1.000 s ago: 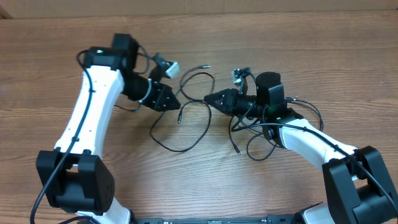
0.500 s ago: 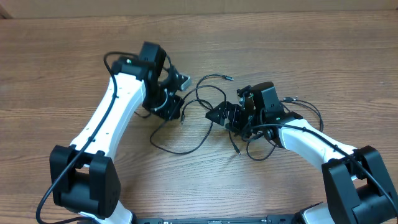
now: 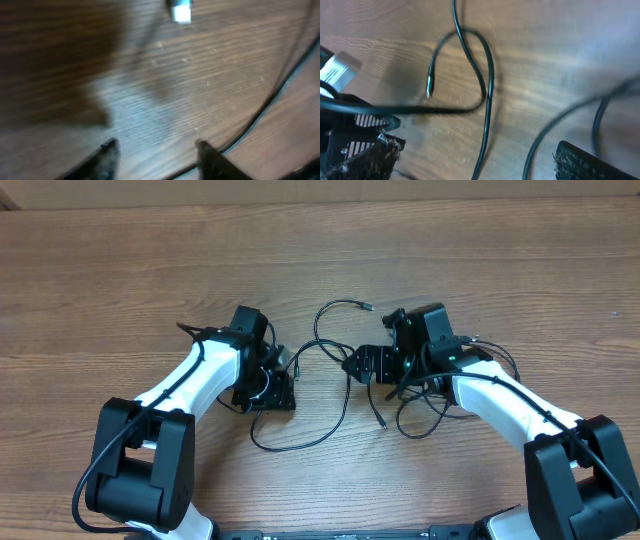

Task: Untangle cables

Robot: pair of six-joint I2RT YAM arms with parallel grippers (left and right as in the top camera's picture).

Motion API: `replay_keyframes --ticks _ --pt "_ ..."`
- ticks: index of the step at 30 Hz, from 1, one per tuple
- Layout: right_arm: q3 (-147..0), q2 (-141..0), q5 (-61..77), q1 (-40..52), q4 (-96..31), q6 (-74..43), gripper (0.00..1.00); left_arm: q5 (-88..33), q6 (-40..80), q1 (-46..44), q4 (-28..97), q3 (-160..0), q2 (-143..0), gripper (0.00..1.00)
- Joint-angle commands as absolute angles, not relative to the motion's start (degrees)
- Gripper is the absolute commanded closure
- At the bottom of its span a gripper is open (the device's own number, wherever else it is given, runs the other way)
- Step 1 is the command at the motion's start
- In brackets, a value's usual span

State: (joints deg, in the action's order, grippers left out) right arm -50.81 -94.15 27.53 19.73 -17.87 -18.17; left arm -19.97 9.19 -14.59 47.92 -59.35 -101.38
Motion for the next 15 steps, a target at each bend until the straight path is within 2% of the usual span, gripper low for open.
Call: replay_keyframes --ticks 1,2,3,9,15 --pt "-52.7 -93.5 21.9 21.1 -17.6 -9.0 0.0 -18.9 21.0 -14.1 45.5 -59.1 -100.0 0.14" --pt "-52.7 -93.6 20.1 21.6 -17.5 -8.4 0.0 -18.9 21.8 -14.1 44.8 -59.1 -100.0 0.02" --pt "-52.7 -93.6 17.7 22.1 -17.2 -8.4 0.0 -18.7 22.5 -14.1 44.2 -59.1 -100.0 0.0" --pt "-52.7 -94.0 10.5 25.5 -13.1 -5.2 0.0 -12.8 36.4 -13.4 43.7 -59.1 -100.0 0.01" --pt "-52.7 -98.3 10.5 27.4 -8.0 -5.2 0.0 -23.0 37.6 -10.9 39.3 -59.1 -100.0 0.0"
